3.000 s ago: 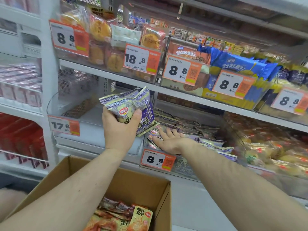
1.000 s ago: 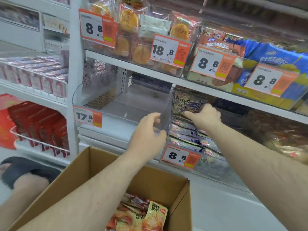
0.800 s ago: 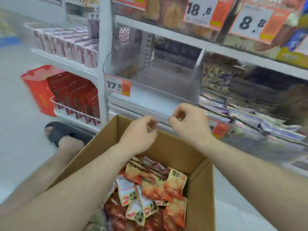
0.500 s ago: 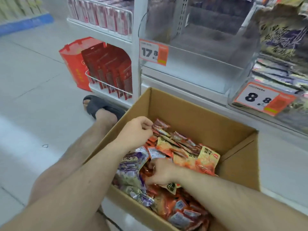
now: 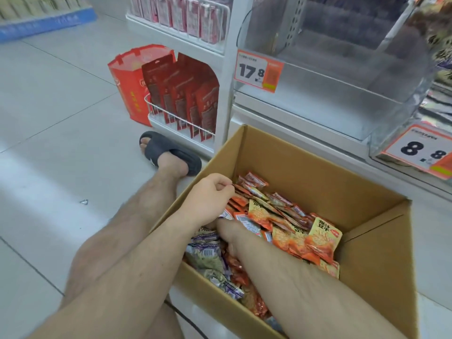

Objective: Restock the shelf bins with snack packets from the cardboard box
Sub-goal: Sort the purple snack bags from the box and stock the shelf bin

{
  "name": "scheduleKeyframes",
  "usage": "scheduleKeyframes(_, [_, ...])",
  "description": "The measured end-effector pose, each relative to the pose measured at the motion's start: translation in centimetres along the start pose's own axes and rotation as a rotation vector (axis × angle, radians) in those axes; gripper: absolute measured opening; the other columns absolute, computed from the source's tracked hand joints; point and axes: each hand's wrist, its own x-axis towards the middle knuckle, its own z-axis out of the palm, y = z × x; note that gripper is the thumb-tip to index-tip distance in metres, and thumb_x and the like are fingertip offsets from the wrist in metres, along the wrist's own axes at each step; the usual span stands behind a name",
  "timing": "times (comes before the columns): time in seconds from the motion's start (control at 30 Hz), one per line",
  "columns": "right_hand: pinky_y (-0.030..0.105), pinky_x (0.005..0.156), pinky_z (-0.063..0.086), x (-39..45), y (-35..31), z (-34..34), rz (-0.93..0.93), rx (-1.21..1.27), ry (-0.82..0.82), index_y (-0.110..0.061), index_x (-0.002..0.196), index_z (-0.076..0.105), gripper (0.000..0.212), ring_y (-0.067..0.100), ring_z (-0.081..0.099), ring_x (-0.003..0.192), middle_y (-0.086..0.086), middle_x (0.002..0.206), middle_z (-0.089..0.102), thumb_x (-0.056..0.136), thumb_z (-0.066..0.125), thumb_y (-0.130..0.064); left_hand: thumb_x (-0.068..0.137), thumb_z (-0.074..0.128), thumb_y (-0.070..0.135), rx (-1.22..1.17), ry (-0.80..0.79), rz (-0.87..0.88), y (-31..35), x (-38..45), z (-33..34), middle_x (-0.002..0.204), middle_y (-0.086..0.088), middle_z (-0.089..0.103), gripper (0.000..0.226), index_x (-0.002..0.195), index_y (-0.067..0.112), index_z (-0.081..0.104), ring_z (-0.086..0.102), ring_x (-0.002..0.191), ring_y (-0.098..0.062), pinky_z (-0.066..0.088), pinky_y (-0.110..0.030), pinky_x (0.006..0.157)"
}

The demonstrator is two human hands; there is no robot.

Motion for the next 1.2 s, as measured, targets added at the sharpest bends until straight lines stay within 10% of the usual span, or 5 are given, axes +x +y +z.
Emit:
scheduleKeyframes(0.33, [0.054,0.107,0.042,-4.0,-1.7,-10.7,-0.335,0.203,-0.222,-0.01,0.131,0.055,0.056,0.036,0.062,0.117,0.015,0.122,0.068,0.08,0.063,0.01,0.087,0.058,0.064,-0.144,-0.12,-0.12,2.2,0.0,-2.1,0.122,0.01,0.062,0.062,0.132,0.022,0.052,0.059,0.112,-0.014,0.044,-0.036,0.101])
scheduleKeyframes(0.5, [0.047,0.096,0.05,-5.2,-3.5,-8.7,-0.419,0.251,-0.455,-0.002,0.128,0.058,0.066,0.035,0.063,0.104,0.017,0.116,0.067,0.065,0.048,0.011,0.075,0.085,0.017,-0.286,-0.213,-0.131,1.6,0.0,-1.4,0.094,0.004,0.077,0.036,0.106,0.021,0.068,0.074,0.087,-0.017,0.059,-0.042,0.087])
scheduleKeyframes(0.67, [0.023,0.05,0.041,-0.7,-0.9,-5.5,-0.116,-0.207,-0.068,-0.005,0.087,0.055,0.018,0.022,0.051,0.064,0.014,0.086,0.053,0.072,0.063,-0.006,0.072,0.087,0.011,-0.297,-0.063,-0.112,0.5,-0.1,-2.7,0.089,0.003,0.077,0.032,0.094,0.021,0.066,0.074,0.081,-0.016,0.06,-0.033,0.075])
scheduleKeyframes(0.97, [0.026,0.045,0.039,1.4,3.5,0.2,0.022,-0.63,0.006,-0.001,0.101,0.056,0.027,0.013,0.042,0.035,0.008,0.053,0.051,0.084,0.076,-0.011,0.081,0.081,0.016,-0.434,-0.002,-0.074,0.5,-0.2,-3.8,0.082,0.009,0.076,0.019,0.089,0.023,0.066,0.072,0.073,-0.005,0.057,-0.024,0.067])
scheduleKeyframes(1.2, [0.031,0.065,0.044,-7.7,-0.9,-10.1,-0.572,-0.902,0.39,-0.019,0.108,0.052,0.039,0.021,0.063,0.081,0.0,0.098,0.067,0.079,0.077,-0.023,0.091,0.065,0.012,-0.587,0.026,-0.139,2.8,1.1,-3.9,0.073,0.001,0.064,0.008,0.091,0.017,0.059,0.058,0.041,0.004,0.045,-0.014,0.042])
